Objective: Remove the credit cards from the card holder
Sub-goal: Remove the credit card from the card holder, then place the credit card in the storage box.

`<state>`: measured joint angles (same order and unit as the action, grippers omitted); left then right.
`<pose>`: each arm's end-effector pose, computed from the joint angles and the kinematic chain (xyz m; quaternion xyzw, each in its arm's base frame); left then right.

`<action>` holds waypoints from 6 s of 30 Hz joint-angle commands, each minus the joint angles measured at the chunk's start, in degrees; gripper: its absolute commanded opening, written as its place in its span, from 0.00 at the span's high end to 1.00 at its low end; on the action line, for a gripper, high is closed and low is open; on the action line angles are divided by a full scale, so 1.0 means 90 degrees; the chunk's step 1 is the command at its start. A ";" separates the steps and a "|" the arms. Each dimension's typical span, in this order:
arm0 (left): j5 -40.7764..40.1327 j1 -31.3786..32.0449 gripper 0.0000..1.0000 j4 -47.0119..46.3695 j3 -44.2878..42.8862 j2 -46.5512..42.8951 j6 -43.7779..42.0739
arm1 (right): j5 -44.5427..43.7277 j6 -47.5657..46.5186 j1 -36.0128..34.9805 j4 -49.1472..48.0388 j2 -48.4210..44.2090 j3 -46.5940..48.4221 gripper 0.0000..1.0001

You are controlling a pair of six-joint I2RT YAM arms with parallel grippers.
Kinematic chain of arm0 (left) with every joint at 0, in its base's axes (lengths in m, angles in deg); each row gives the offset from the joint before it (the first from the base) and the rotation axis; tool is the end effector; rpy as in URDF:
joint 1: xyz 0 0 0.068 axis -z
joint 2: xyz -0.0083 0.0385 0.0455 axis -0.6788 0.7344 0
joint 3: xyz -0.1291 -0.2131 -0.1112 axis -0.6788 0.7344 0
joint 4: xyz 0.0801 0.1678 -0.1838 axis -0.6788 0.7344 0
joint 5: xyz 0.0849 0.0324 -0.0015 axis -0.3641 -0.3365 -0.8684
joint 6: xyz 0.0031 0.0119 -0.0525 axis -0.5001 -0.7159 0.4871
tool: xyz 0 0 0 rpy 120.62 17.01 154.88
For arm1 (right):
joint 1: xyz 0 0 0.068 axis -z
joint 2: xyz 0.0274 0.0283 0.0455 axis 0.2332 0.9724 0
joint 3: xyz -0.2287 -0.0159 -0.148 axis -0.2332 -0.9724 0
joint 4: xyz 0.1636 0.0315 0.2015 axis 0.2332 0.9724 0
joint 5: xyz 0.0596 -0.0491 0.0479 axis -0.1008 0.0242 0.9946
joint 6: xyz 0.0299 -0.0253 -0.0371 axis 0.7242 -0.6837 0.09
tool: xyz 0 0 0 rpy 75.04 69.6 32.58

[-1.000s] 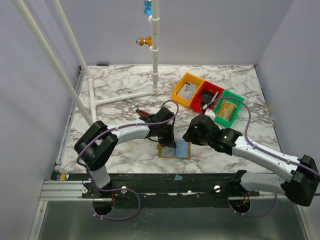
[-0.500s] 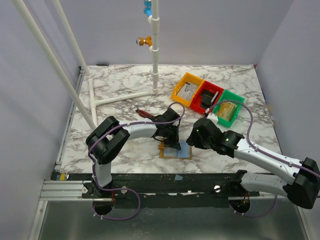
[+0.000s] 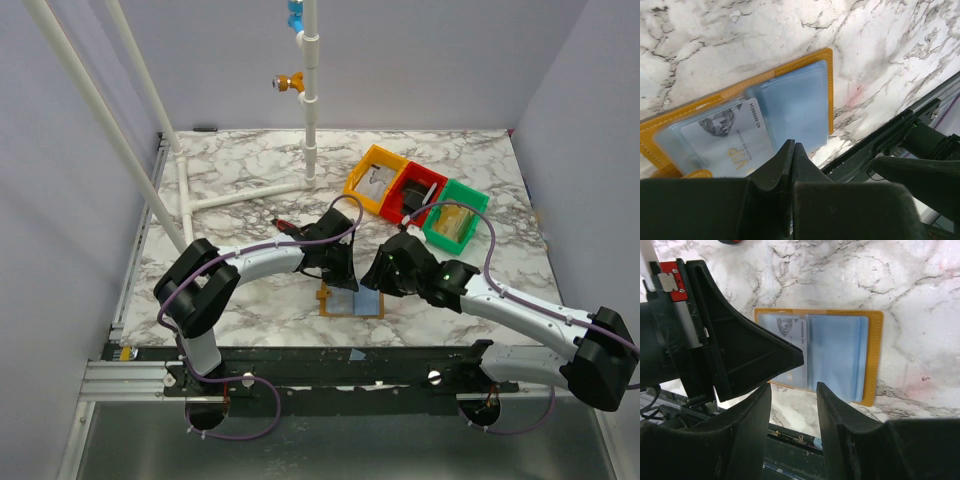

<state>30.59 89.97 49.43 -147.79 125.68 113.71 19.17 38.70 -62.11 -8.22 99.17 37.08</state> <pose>0.2337 -0.2703 0.1774 0.0314 0.9453 -0.3185 0.0626 0.1574 0.1690 0.2322 0.0888 0.9257 0.2291 0.2875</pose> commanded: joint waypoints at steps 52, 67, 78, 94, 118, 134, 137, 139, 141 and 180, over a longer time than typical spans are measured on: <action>-0.0468 -0.0656 1.00 -0.0239 0.1593 -0.0700 -0.0269 | 0.2303 -0.0106 0.0768 -0.2734 0.2218 -0.0820 0.57; -0.0428 -0.0599 1.00 -0.0327 0.1615 -0.0456 -0.0186 | 0.2952 0.0236 0.1034 -0.4302 0.2263 -0.1718 0.71; -0.0399 -0.0535 1.00 -0.0369 0.1616 -0.0383 -0.0129 | 0.3551 0.0682 0.1272 -0.5589 0.2378 -0.2268 0.82; -0.0639 -0.0673 1.00 -0.0193 0.1835 -0.0476 -0.0101 | 0.3528 0.0519 0.1676 -0.5629 0.2217 -0.2665 0.99; -0.0624 -0.0769 1.00 -0.0174 0.1824 -0.0515 -0.0130 | 0.3304 0.0010 0.2095 -0.4594 0.1253 -0.2790 0.99; -0.0595 -0.0771 1.00 -0.0093 0.1576 -0.0611 -0.0163 | 0.3100 -0.0198 0.2179 -0.3782 0.0588 -0.2635 0.99; -0.0579 -0.0773 1.00 -0.0057 0.1474 -0.0670 -0.0183 | 0.3108 -0.0191 0.2184 -0.3681 0.0472 -0.2596 0.99; -0.0577 -0.0772 1.00 -0.0002 0.1381 -0.0739 -0.0203 | 0.3123 -0.0193 0.2180 -0.3602 0.0407 -0.2532 0.99; -0.0582 -0.0766 1.00 0.0067 0.1281 -0.0809 -0.0219 | 0.3146 -0.0191 0.2187 -0.3522 0.0331 -0.2456 0.99; 0.2029 -0.1572 0.37 -0.1786 0.1658 -0.2884 0.0978 | 0.5267 0.1186 0.2193 -0.4310 -0.0125 -0.1074 0.99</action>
<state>44.27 76.22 37.80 -133.72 101.52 119.96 61.27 45.26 -42.72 -41.39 98.21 26.83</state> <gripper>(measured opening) 0.668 0.008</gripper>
